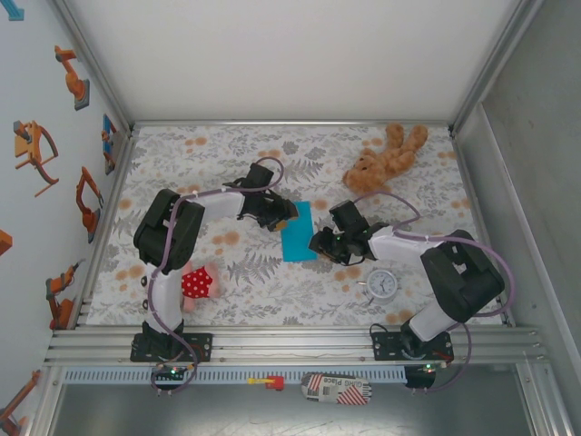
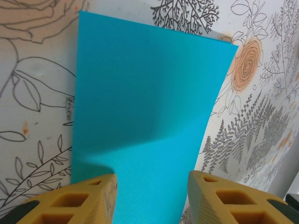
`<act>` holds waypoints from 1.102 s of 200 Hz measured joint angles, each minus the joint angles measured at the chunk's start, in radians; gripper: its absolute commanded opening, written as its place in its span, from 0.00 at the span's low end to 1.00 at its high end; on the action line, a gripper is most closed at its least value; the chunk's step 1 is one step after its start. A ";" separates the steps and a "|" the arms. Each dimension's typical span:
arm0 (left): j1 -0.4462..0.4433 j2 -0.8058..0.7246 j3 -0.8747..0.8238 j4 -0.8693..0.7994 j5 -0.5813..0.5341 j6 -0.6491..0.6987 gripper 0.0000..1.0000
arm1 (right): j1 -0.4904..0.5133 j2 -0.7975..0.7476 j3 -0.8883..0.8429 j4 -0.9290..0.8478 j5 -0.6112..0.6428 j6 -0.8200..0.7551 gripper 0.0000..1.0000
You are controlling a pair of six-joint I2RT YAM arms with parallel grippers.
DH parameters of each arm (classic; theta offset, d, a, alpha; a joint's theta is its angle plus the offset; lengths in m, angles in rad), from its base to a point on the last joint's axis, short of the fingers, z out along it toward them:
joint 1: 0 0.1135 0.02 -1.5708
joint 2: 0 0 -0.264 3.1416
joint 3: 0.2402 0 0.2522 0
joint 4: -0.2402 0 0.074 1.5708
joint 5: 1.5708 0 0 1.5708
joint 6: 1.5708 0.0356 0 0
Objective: Fold a paper plane with a square sheet of paper (pick it up from the middle)
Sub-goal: Fold the triangle a second time at the center of the table.
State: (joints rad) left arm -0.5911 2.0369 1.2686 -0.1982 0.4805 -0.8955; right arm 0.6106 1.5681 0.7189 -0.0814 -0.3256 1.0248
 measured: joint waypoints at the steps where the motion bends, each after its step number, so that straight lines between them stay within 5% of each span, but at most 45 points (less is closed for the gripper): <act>1: 0.000 0.000 0.000 -0.001 0.001 0.000 0.45 | 0.000 0.000 0.000 0.000 0.000 0.000 0.39; 220: 0.042 0.033 0.019 -0.008 0.121 -0.056 0.45 | 0.034 0.036 0.010 0.010 -0.029 -0.082 0.40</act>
State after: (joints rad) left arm -0.5491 2.0697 1.2877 -0.2058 0.6018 -0.9516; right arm 0.6449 1.6043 0.7284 -0.0719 -0.3550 0.9424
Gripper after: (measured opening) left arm 0.450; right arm 0.404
